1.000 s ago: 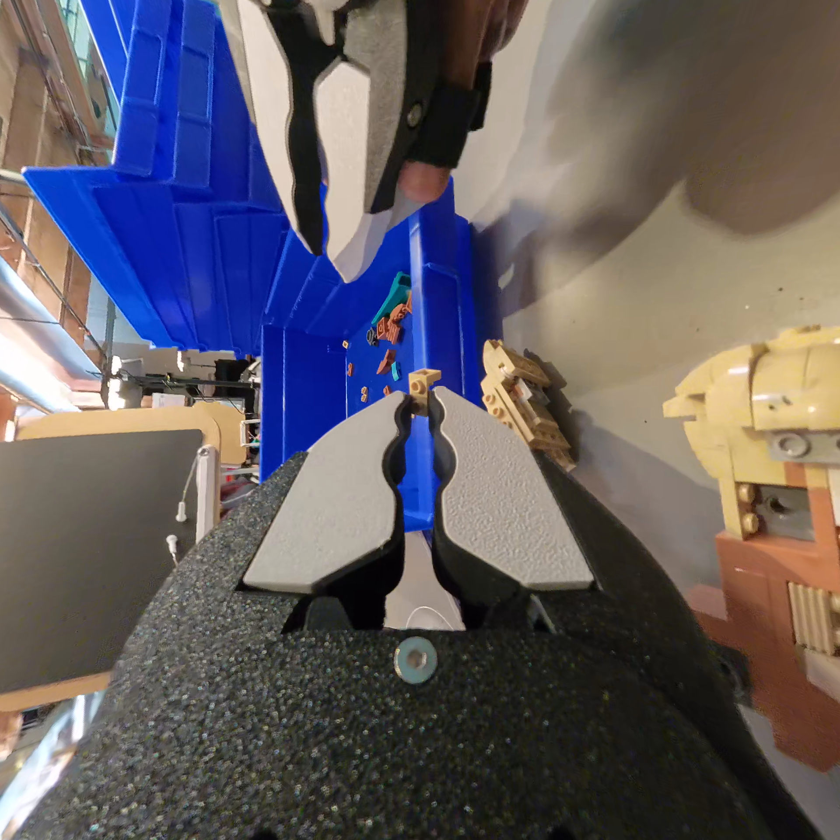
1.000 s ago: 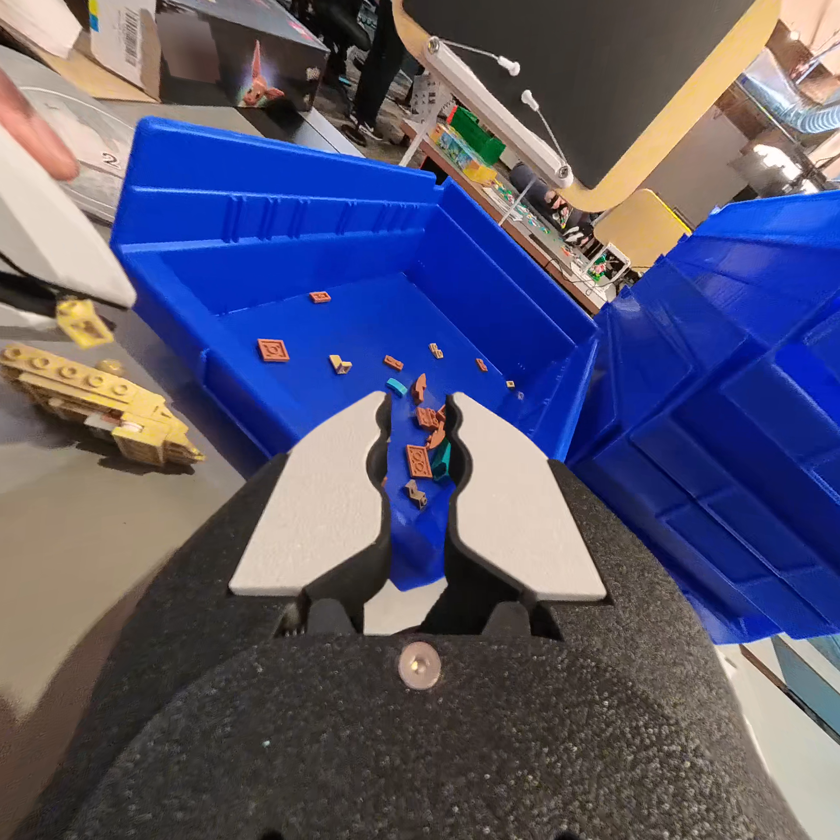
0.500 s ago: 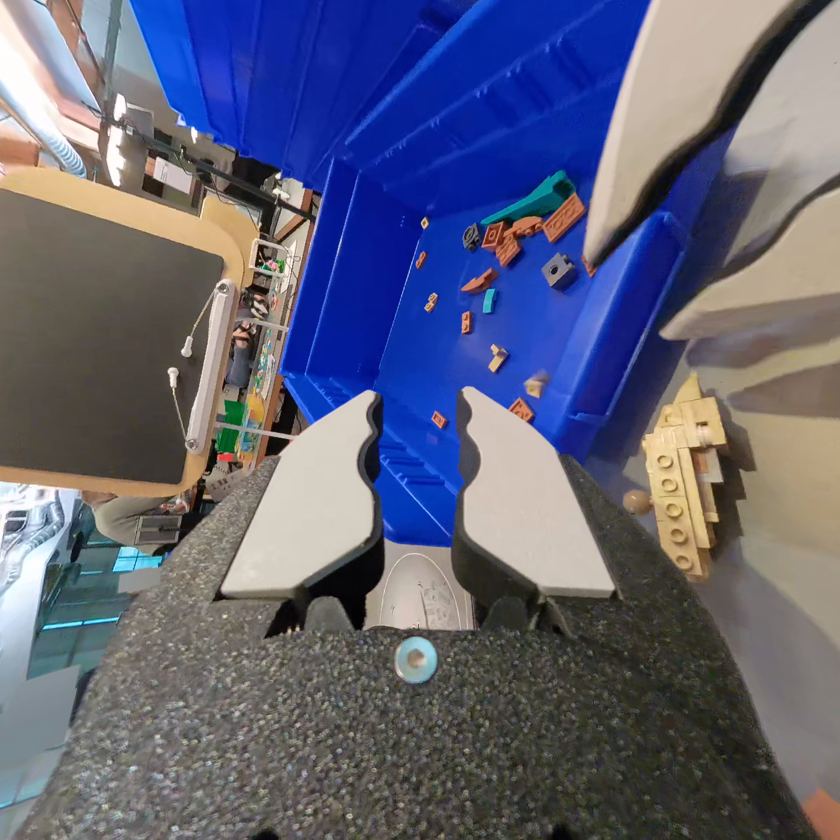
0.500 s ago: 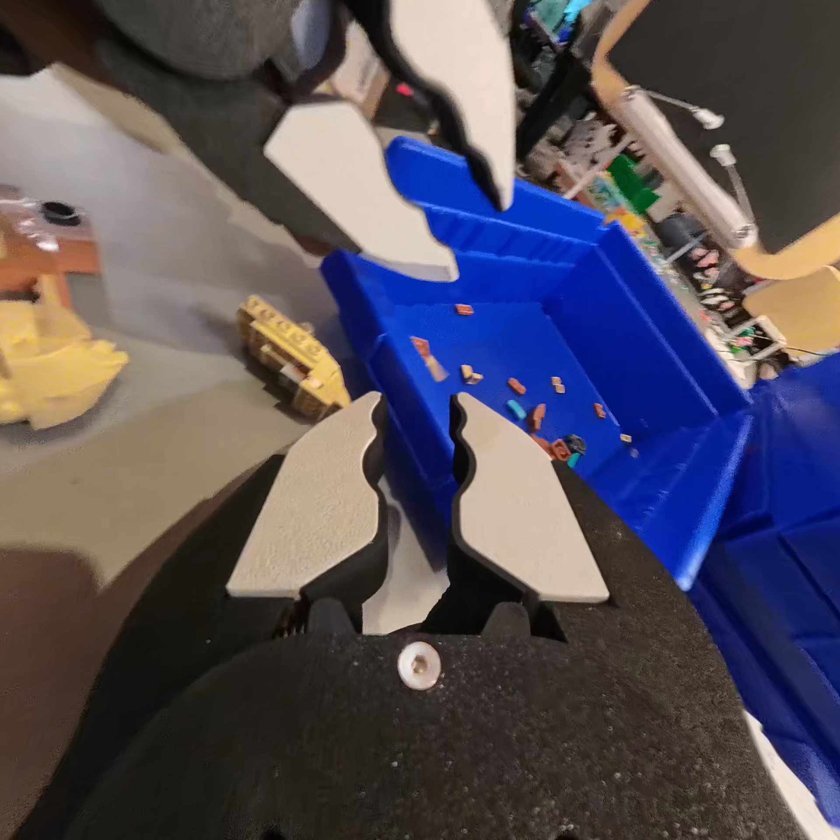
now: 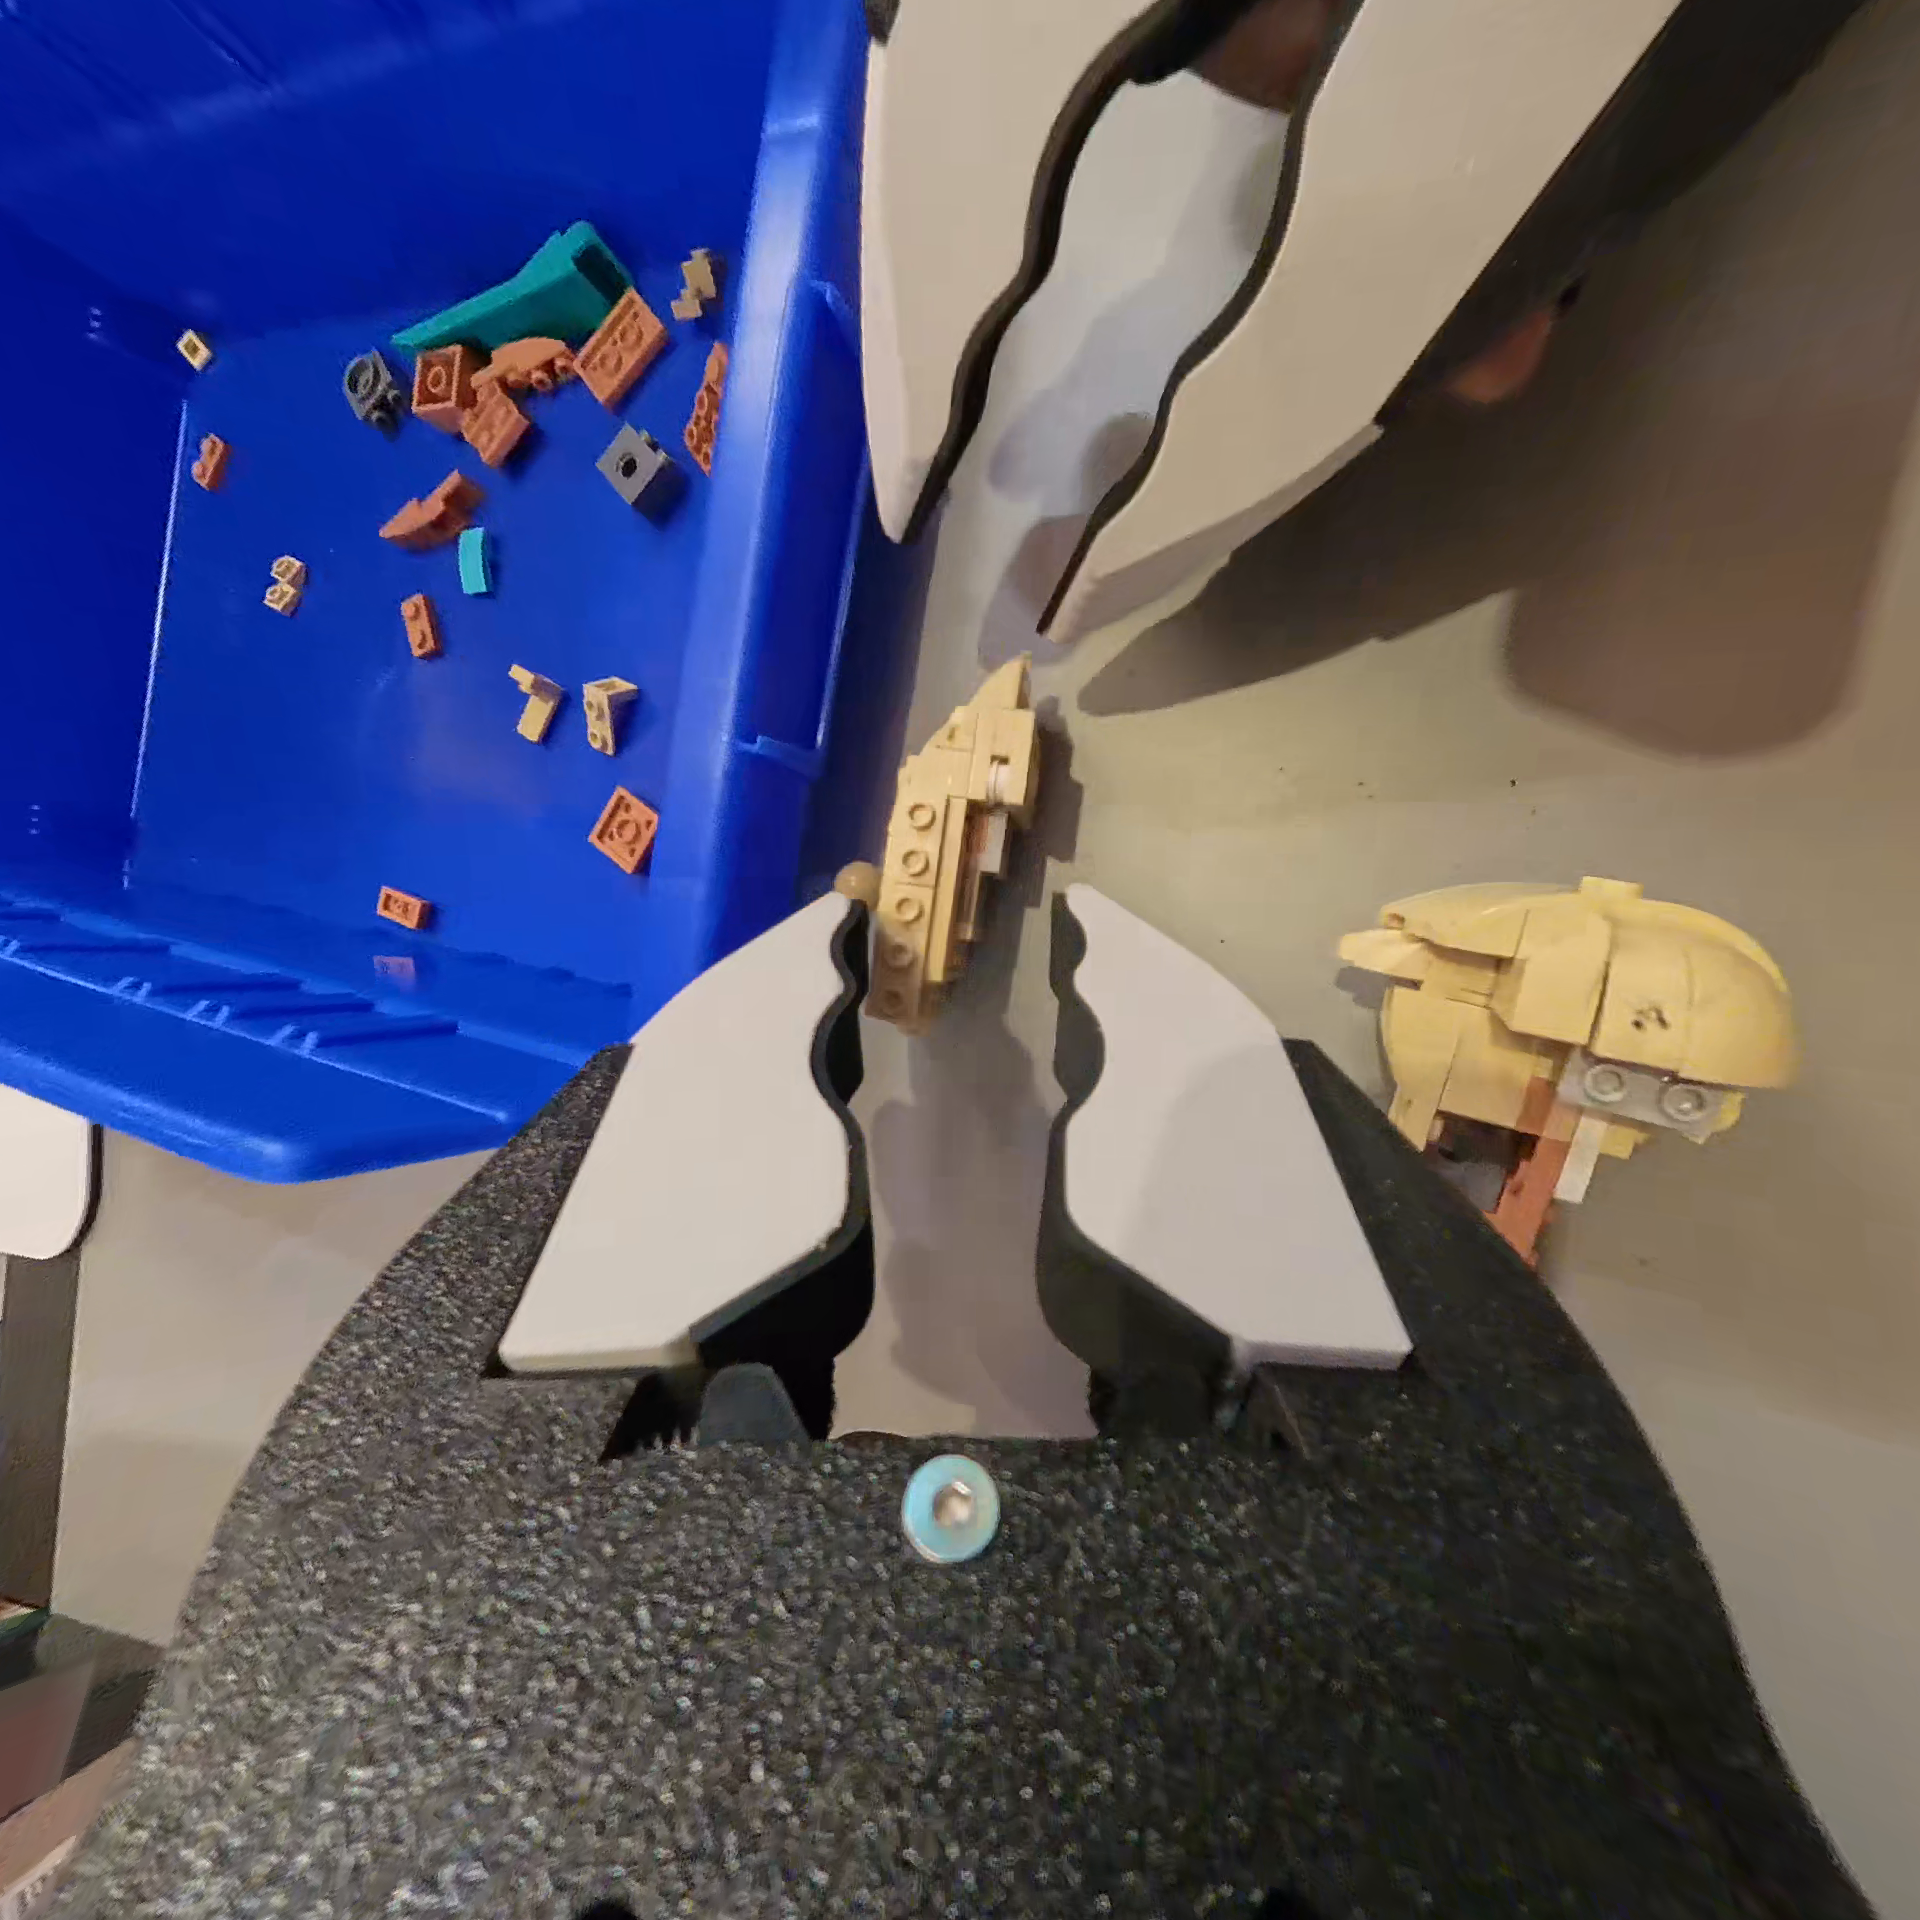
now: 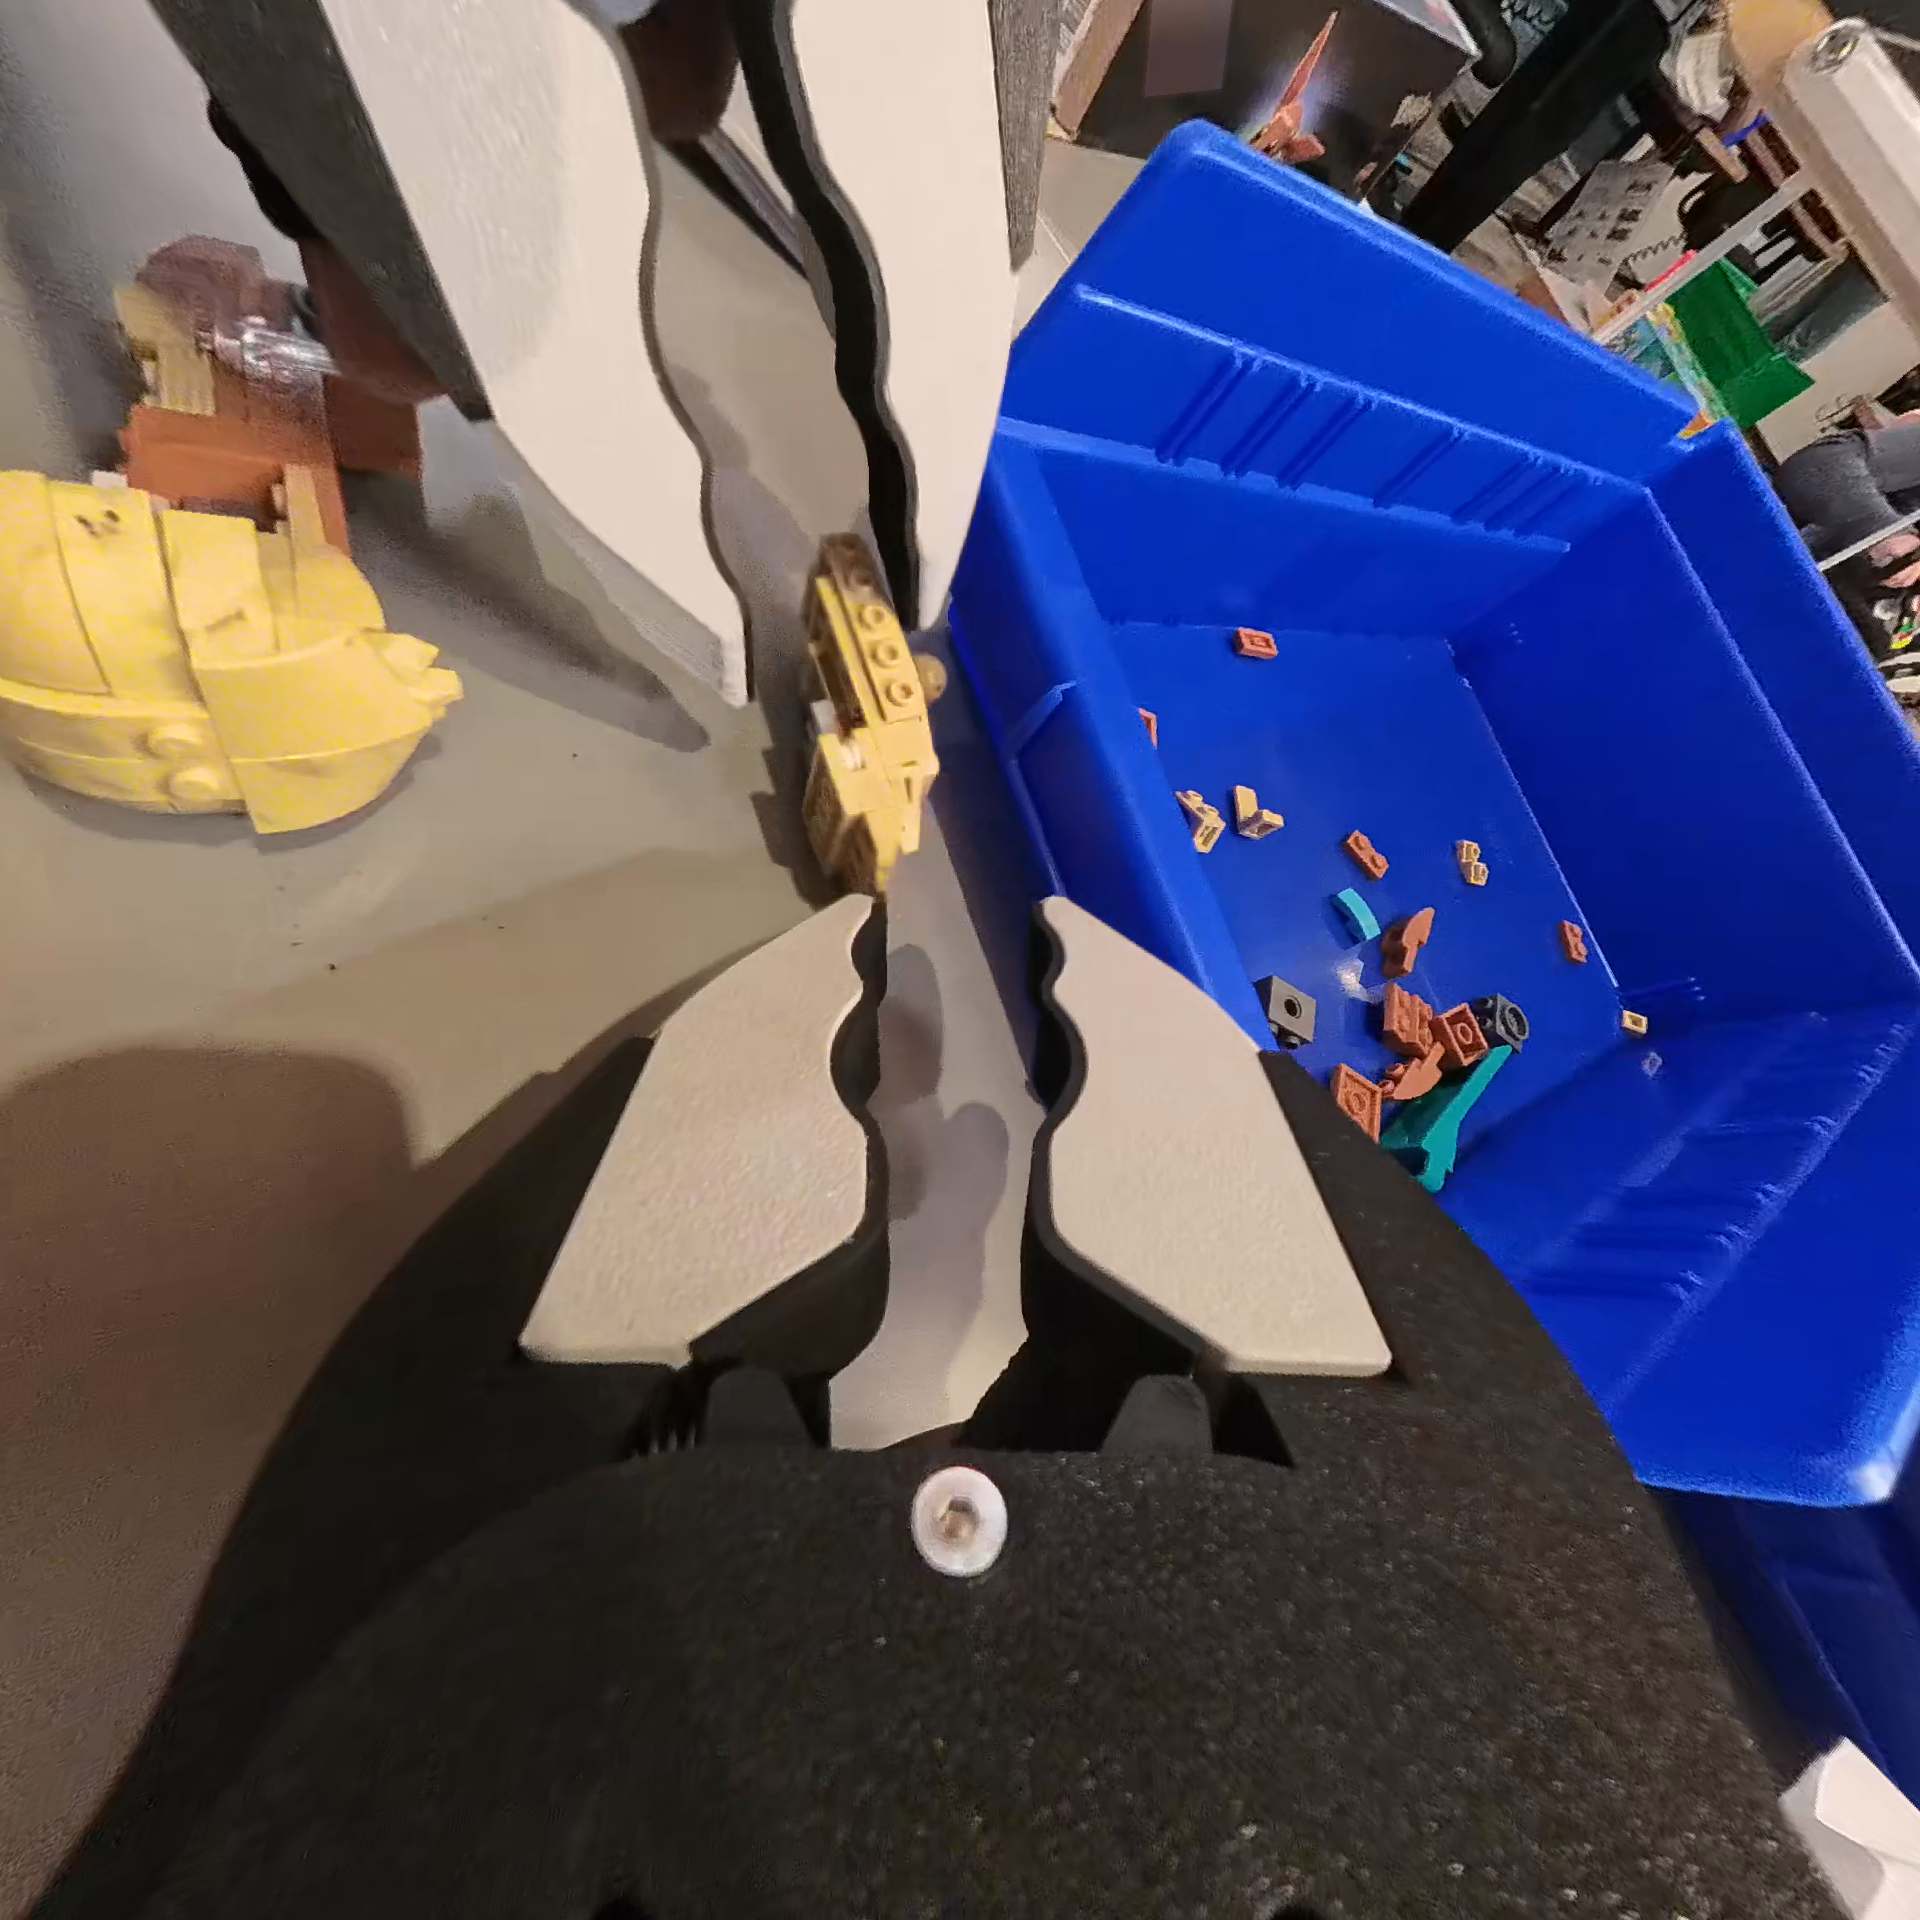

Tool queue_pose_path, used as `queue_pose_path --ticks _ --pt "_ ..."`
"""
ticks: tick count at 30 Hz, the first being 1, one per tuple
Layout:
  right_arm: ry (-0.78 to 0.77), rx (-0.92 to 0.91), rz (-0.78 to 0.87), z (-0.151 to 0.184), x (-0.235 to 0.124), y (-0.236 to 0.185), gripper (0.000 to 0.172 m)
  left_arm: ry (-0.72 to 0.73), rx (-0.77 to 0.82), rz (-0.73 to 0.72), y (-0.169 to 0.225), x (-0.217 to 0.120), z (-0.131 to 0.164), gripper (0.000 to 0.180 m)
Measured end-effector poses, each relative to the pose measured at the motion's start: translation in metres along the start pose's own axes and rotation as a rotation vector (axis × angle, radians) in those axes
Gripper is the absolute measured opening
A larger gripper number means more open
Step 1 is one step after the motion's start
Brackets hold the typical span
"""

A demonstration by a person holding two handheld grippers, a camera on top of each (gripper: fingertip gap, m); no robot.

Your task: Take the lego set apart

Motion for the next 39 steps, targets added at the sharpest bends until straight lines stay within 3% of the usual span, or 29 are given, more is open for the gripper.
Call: queue_pose_path --ticks 4,11,17,22,30,39 --pt "0.003 0.0 -0.005 0.0 0.0 -0.001 0.025 -0.012 -0.004 -0.018 -0.001 0.004 0.0 0.034" --pt "0.018 -0.031 -0.016 -0.001 -0.001 -0.006 0.025 -0.042 0.125 -0.085 -0.006 0.015 0.003 0.029" --pt "0.125 -0.163 0.045 -0.009 -0.007 -0.003 0.027 0.051 -0.18 0.093 -0.001 0.011 0.003 0.027" --pt "0.231 -0.378 0.145 -0.016 -0.012 -0.004 0.032 0.075 -0.359 0.127 -0.005 0.009 0.006 0.027" --pt "0.26 -0.734 0.299 -0.018 -0.007 -0.02 0.037 0.078 -0.362 0.101 0.0 0.006 -0.004 0.027" --pt "0.238 -0.851 0.343 -0.019 -0.003 -0.024 0.036 0.067 -0.358 0.06 -0.002 0.002 -0.005 0.027"
Point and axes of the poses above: each gripper's, where its closed fingertips meet, x out along the fingers, z out of its underside, y = z × x across the jaws, the point moved 3 cm from there along -x, back along the fingers, and after that the axes turned 12 degrees about z, right-handed, at the moved point
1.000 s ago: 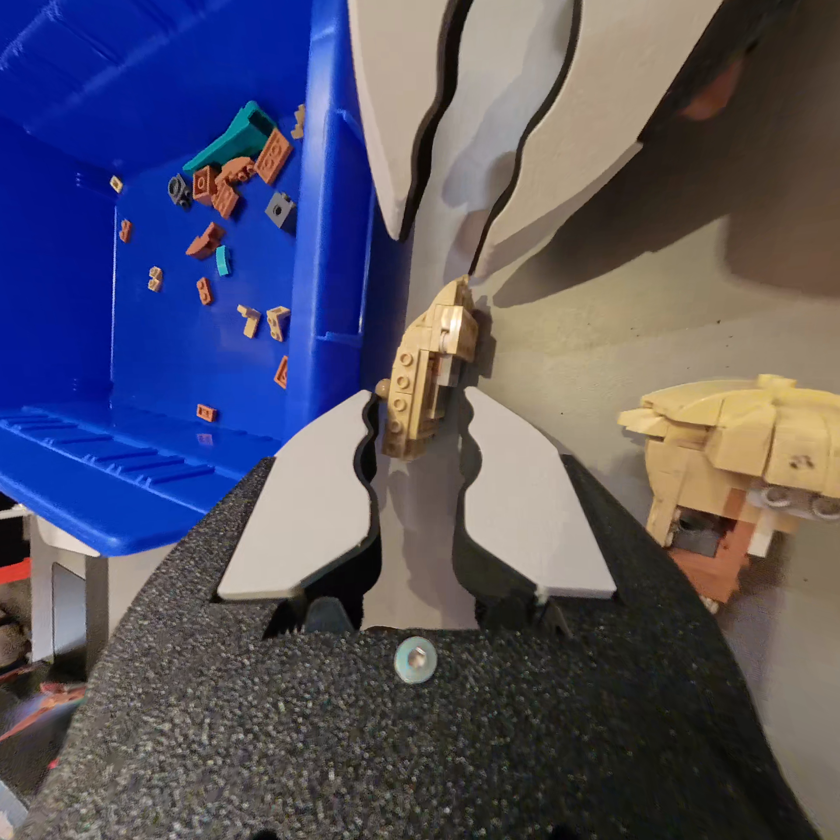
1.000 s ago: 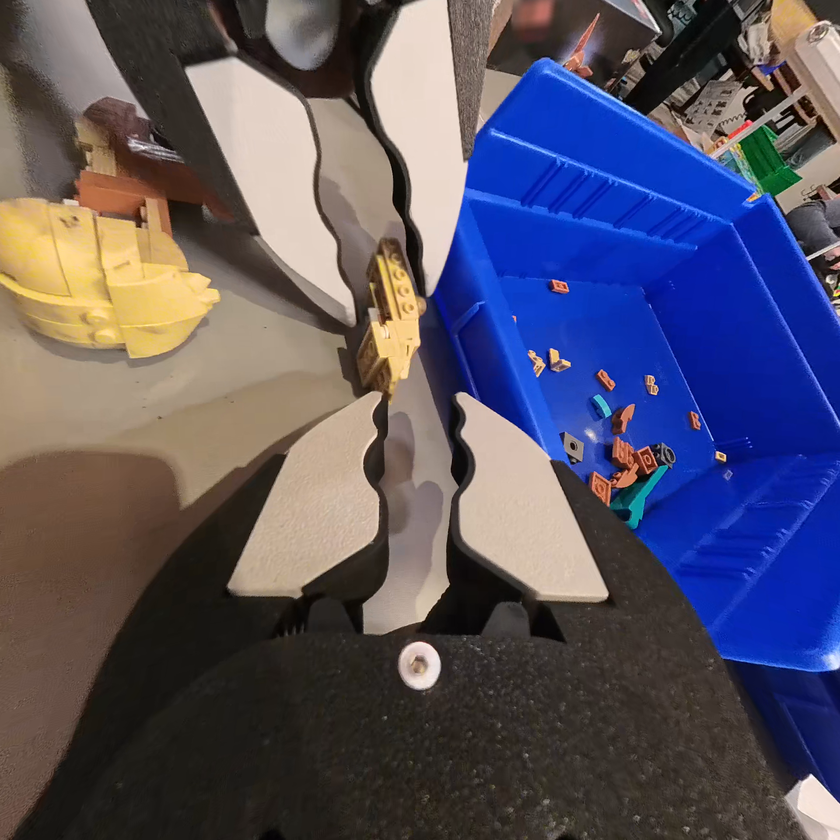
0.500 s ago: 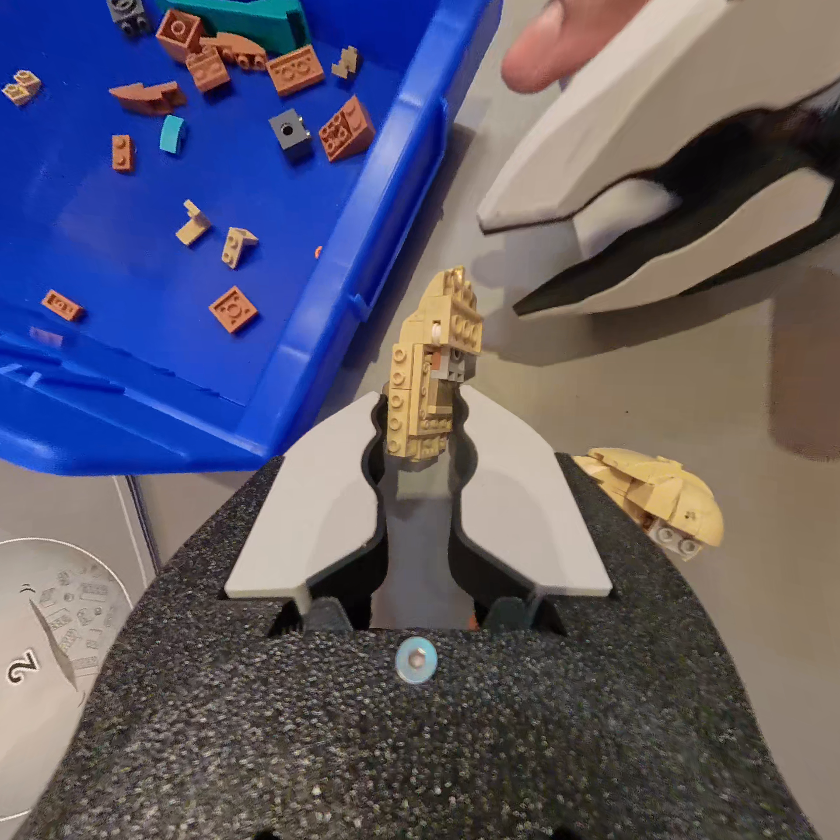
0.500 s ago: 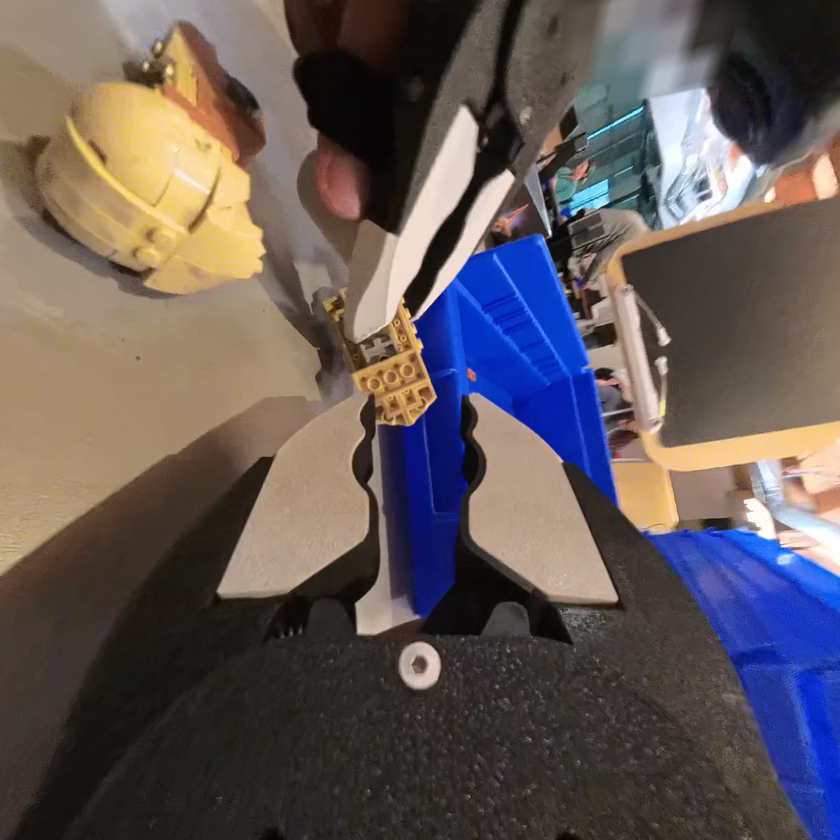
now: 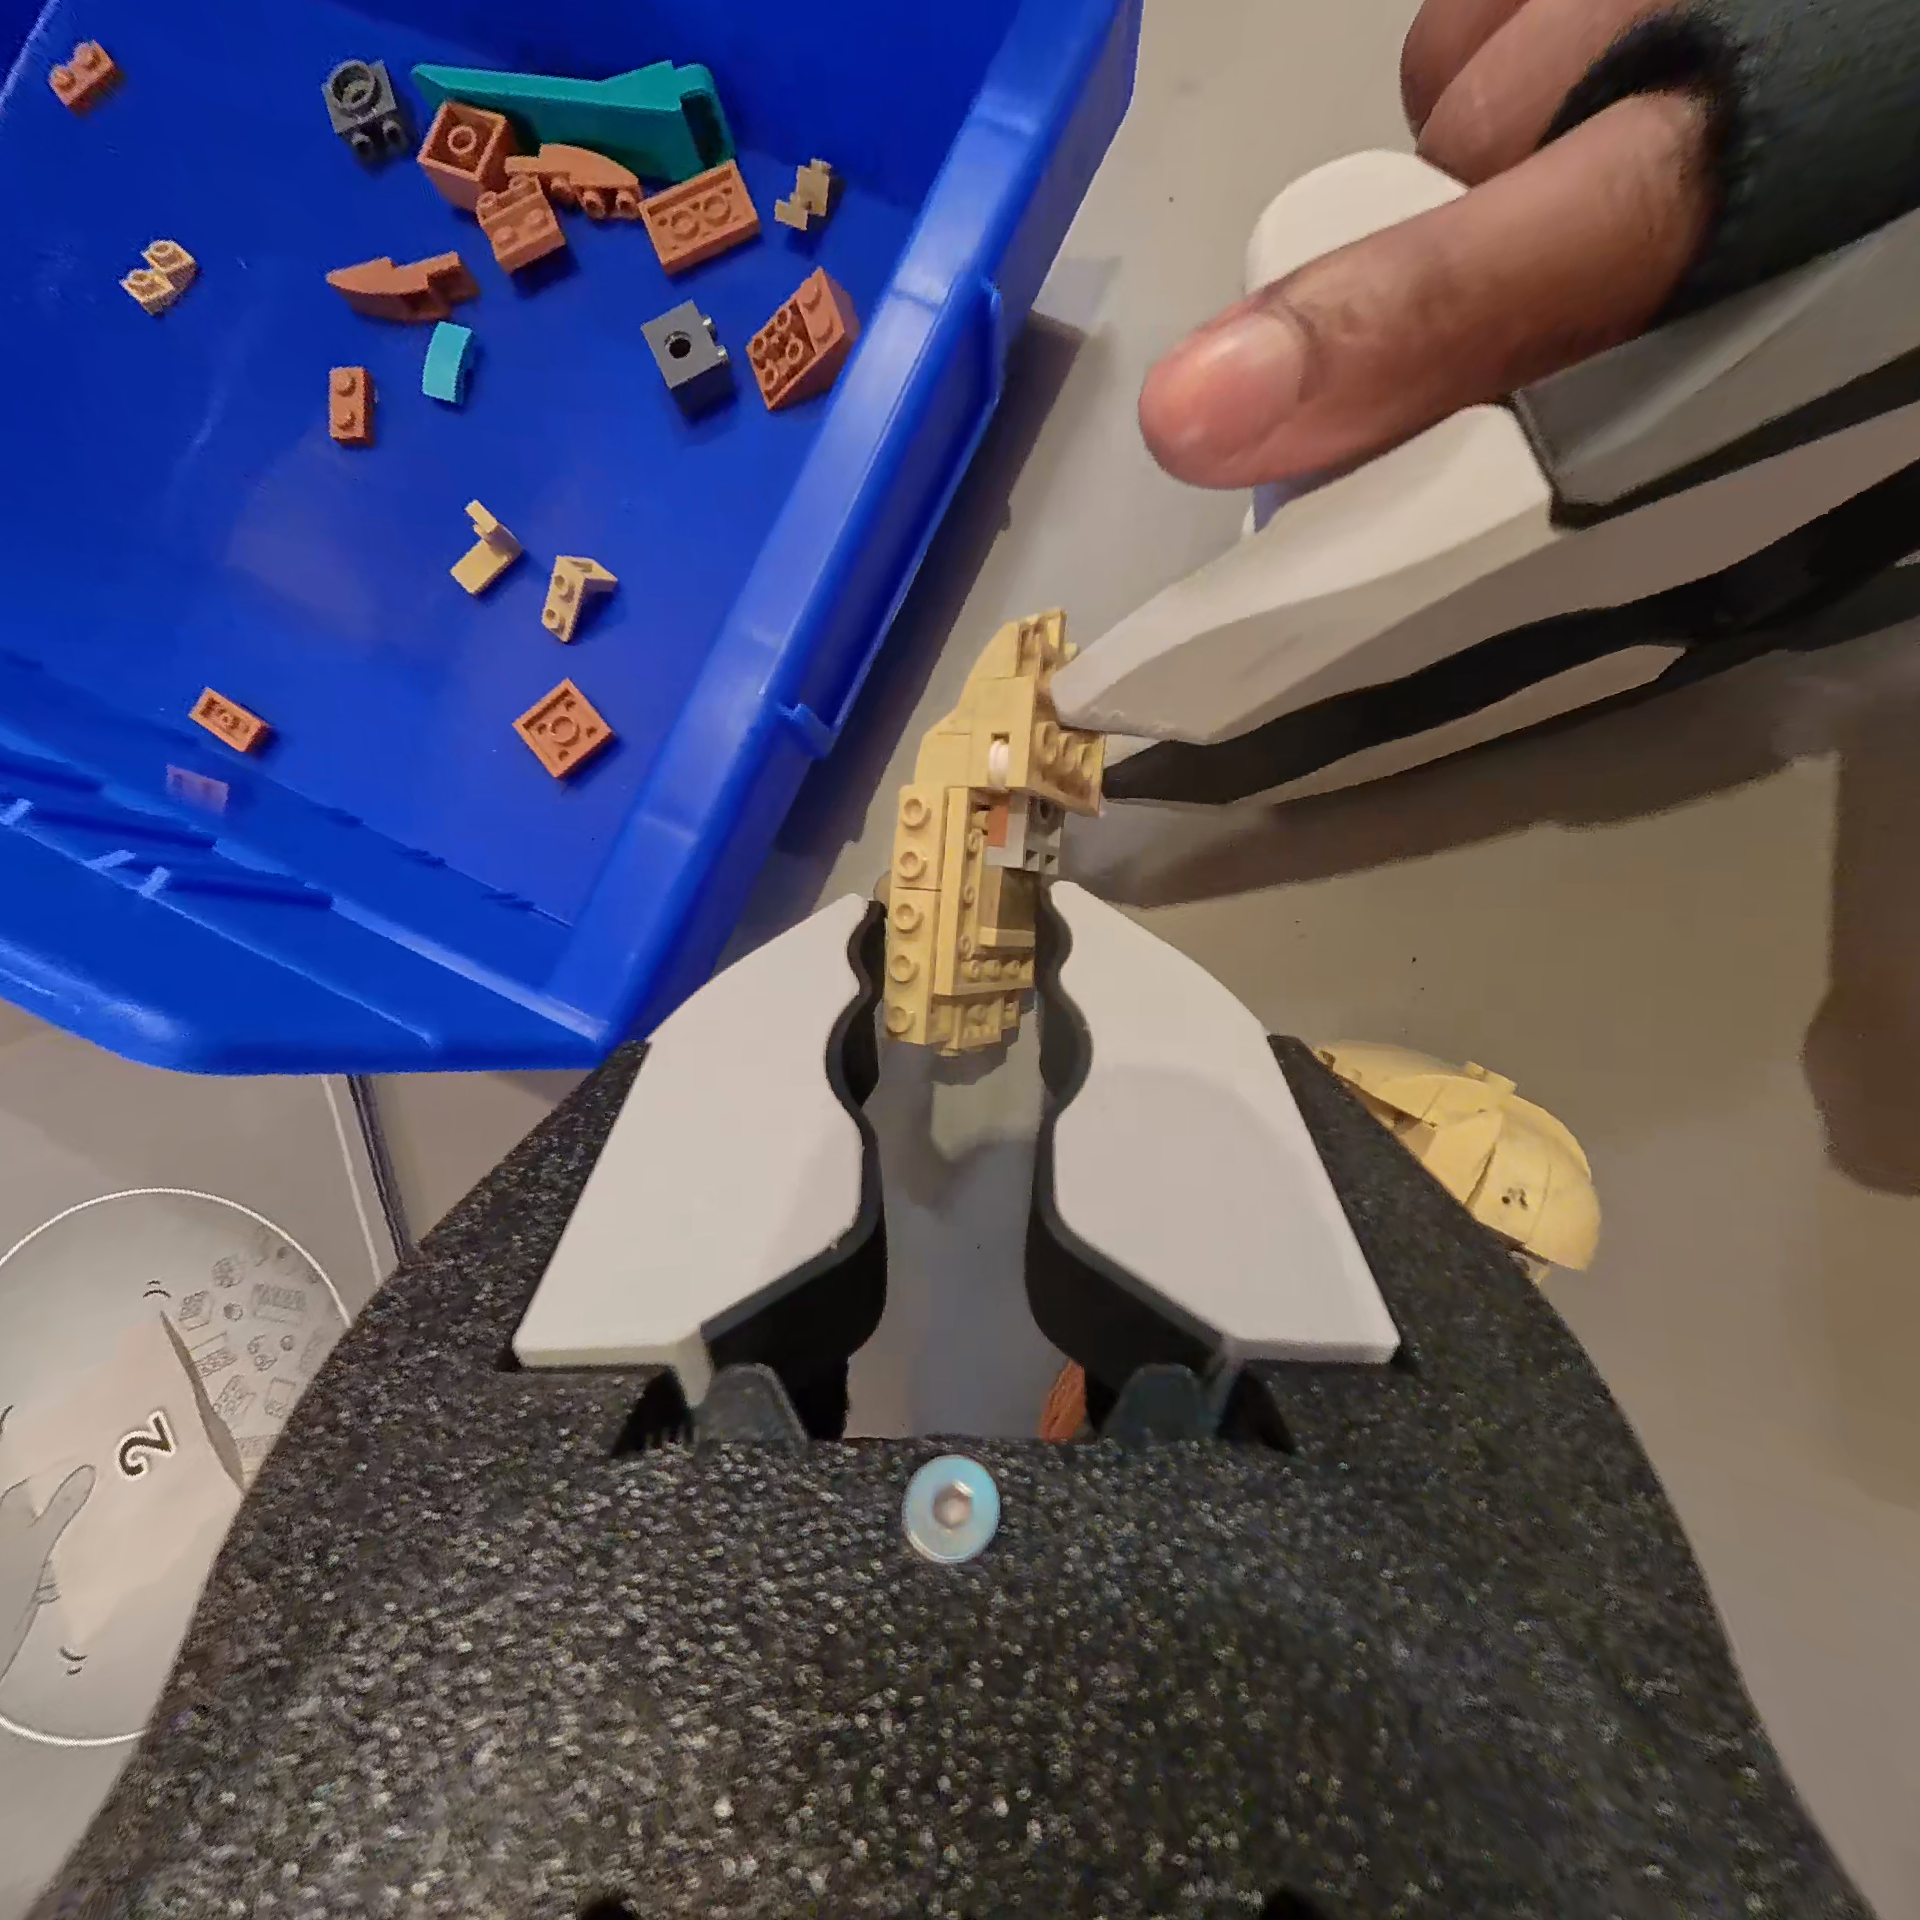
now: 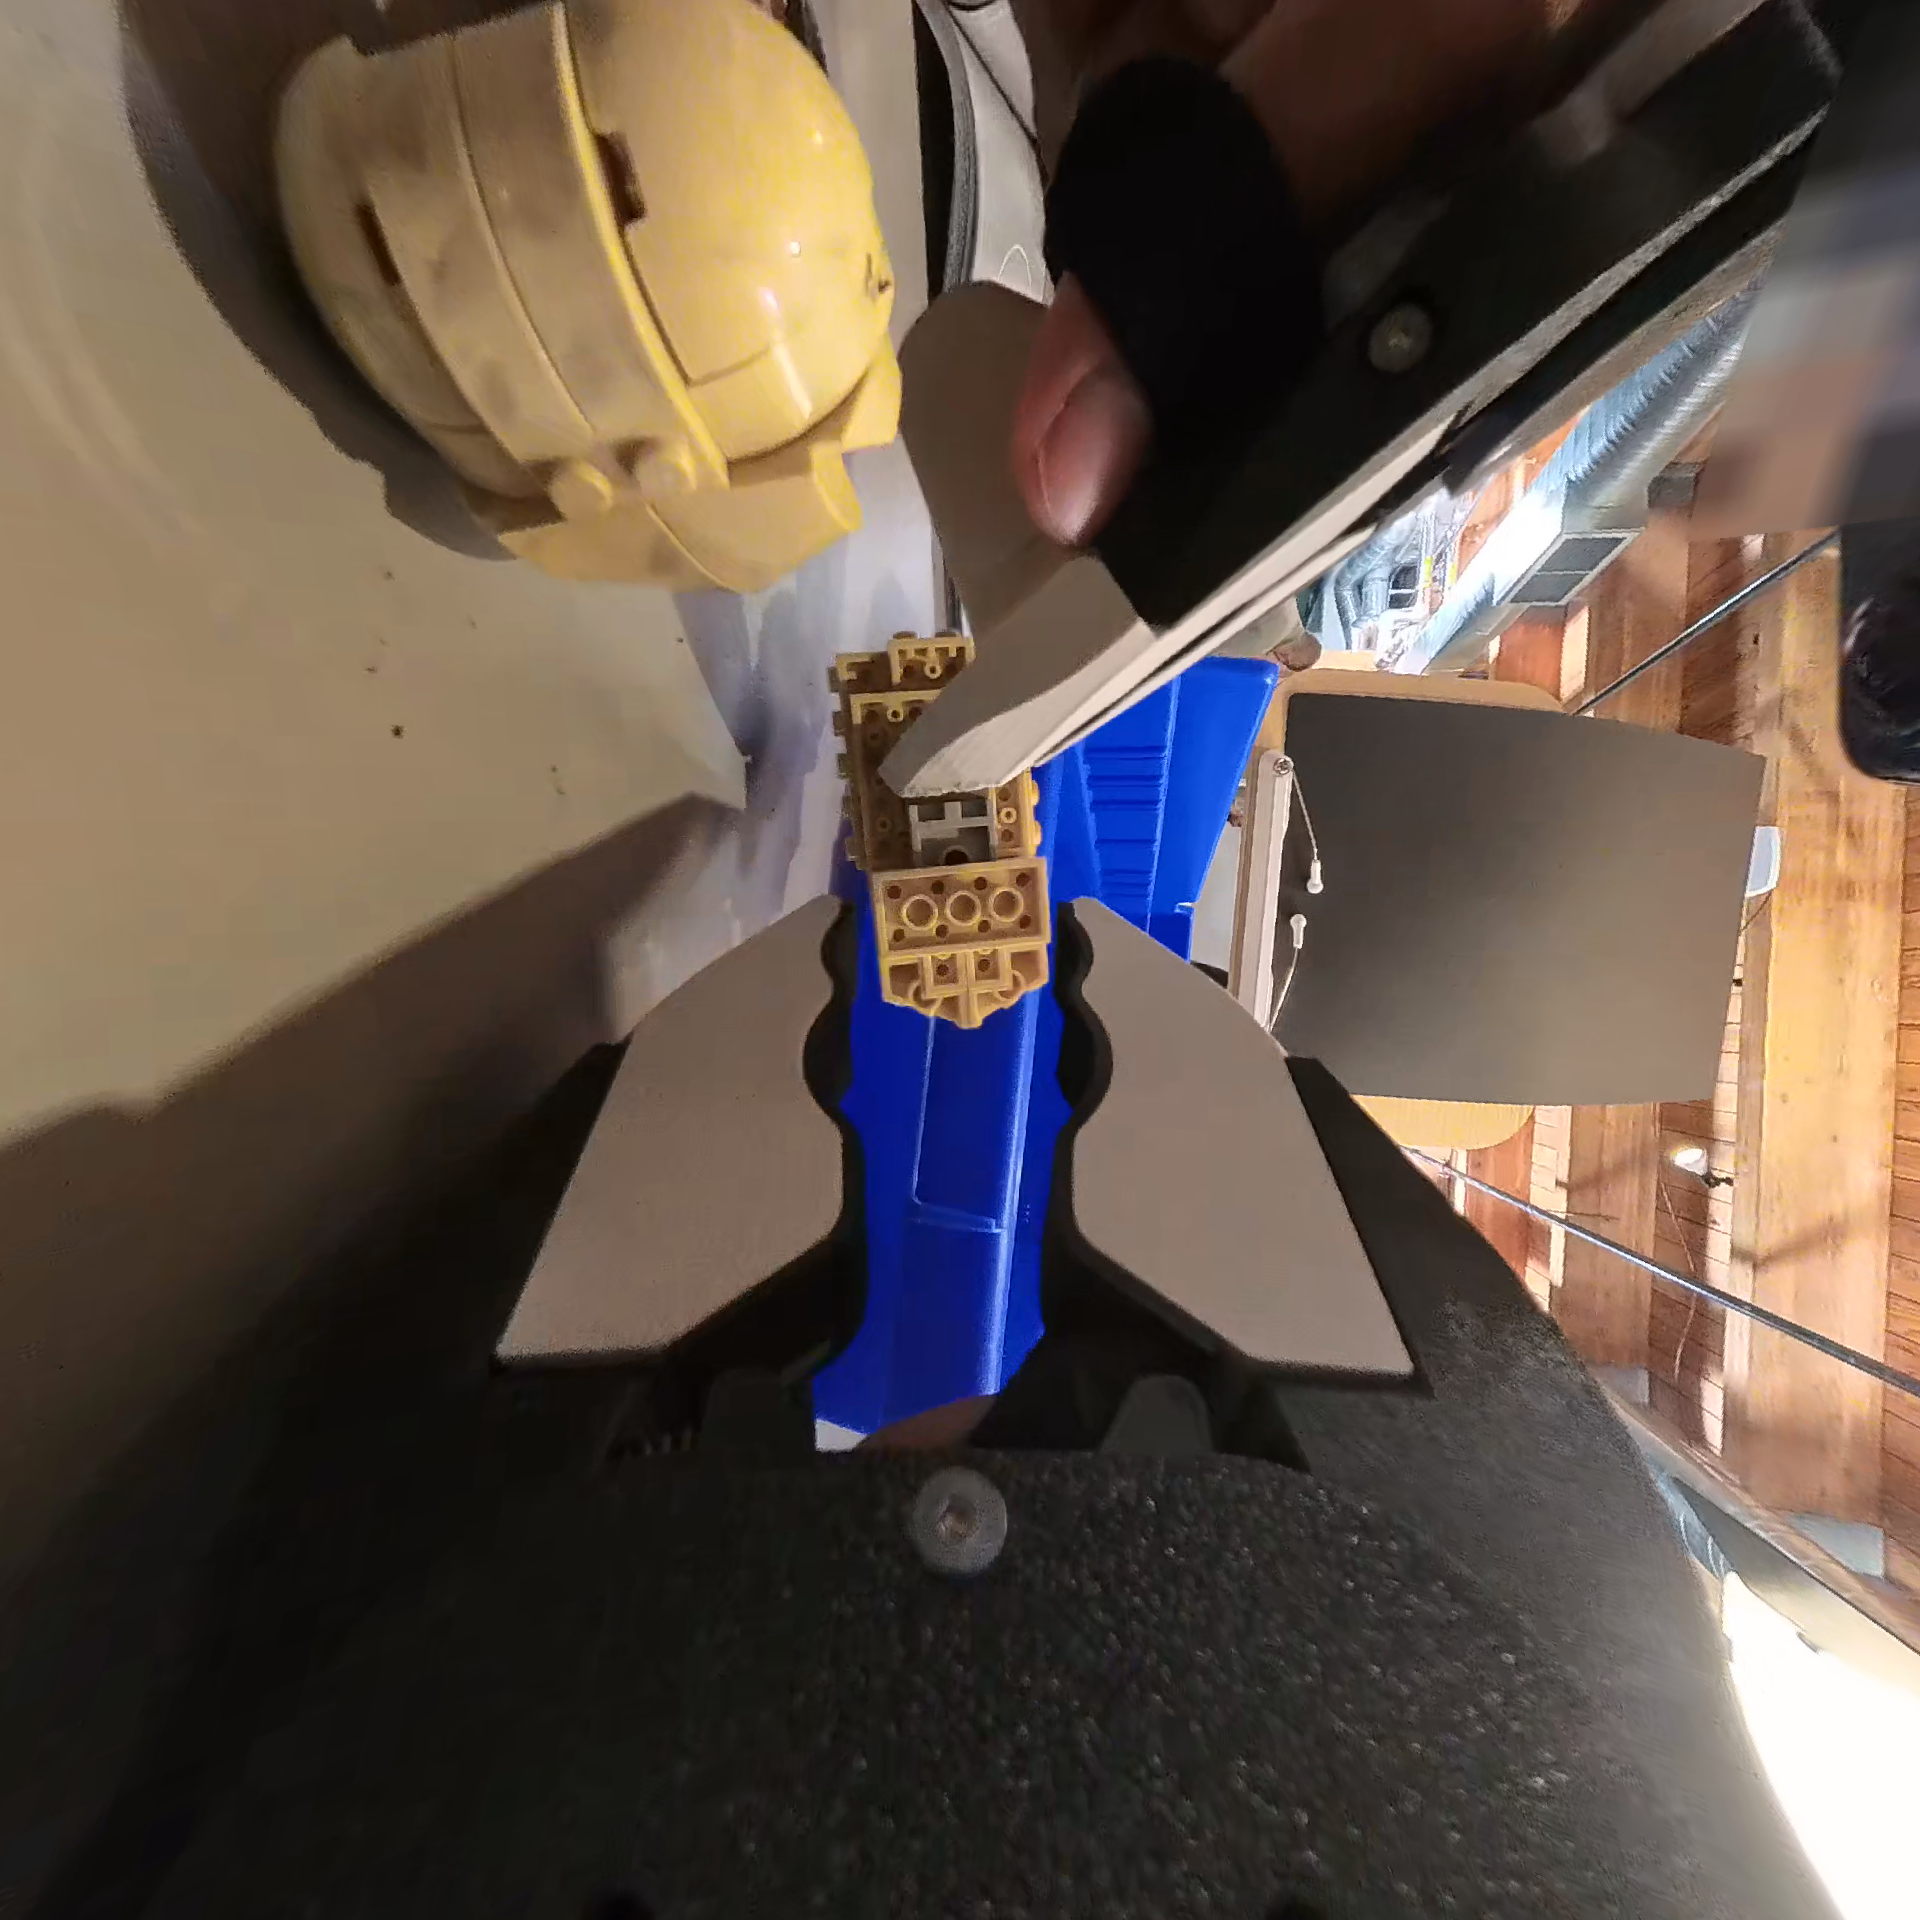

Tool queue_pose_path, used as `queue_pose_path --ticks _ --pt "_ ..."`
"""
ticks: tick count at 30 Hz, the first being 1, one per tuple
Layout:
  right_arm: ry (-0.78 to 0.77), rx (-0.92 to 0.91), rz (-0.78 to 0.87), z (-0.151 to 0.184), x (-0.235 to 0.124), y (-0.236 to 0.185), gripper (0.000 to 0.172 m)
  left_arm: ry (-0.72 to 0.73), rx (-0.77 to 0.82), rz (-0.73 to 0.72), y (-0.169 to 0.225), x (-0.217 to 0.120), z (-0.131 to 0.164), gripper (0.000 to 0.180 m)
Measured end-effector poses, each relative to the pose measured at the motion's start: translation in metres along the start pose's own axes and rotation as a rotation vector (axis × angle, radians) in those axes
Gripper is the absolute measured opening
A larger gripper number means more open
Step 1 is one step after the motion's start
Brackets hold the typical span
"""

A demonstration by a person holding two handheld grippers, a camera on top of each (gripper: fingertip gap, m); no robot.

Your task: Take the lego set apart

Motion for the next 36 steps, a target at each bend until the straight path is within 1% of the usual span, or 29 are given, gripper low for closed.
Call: queue_pose_path --ticks 7,14,18,20,23,26,29,32,36 --pt "-0.017 -0.018 0.007 -0.001 0.001 0.001 0.039 0.001 0.018 -0.005 0.003 -0.002 -0.003 0.027" --pt "-0.025 -0.026 0.011 0.0 0.002 -0.001 0.034 -0.01 0.042 0.003 0.008 0.0 -0.004 0.027" --pt "-0.012 0.012 -0.003 -0.001 0.001 -0.001 0.034 -0.001 0.068 0.014 0.009 0.001 -0.004 0.028" --pt "0.011 0.034 0.004 -0.003 0.0 0.001 0.034 0.011 0.063 0.047 0.01 0.0 -0.004 0.034" --pt "0.031 0.019 0.011 -0.006 -0.001 0.001 0.034 0.011 0.044 0.07 0.009 0.0 -0.002 0.04" --pt "0.039 0.014 0.013 -0.007 -0.002 0.001 0.034 0.026 0.04 0.12 0.012 0.002 -0.002 0.033" --pt "0.042 0.011 0.008 -0.006 -0.002 0.0 0.034 0.038 0.027 0.143 0.013 0.004 -0.001 0.033" --pt "0.043 0.017 0.006 -0.005 -0.003 0.0 0.034 0.05 0.027 0.149 0.013 0.005 -0.001 0.033" --pt "0.061 0.05 -0.008 -0.005 -0.005 0.002 0.034 0.037 0.081 0.138 0.014 0.003 -0.002 0.031"
Point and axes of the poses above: each gripper's, where its closed fingertips meet, x out along the fingers, z out of its underside, y = z × x across the jaws, the point moved 3 cm from there along -x, back along the fingers, and after that the axes turned 12 degrees about z, right-handed, at the moved point
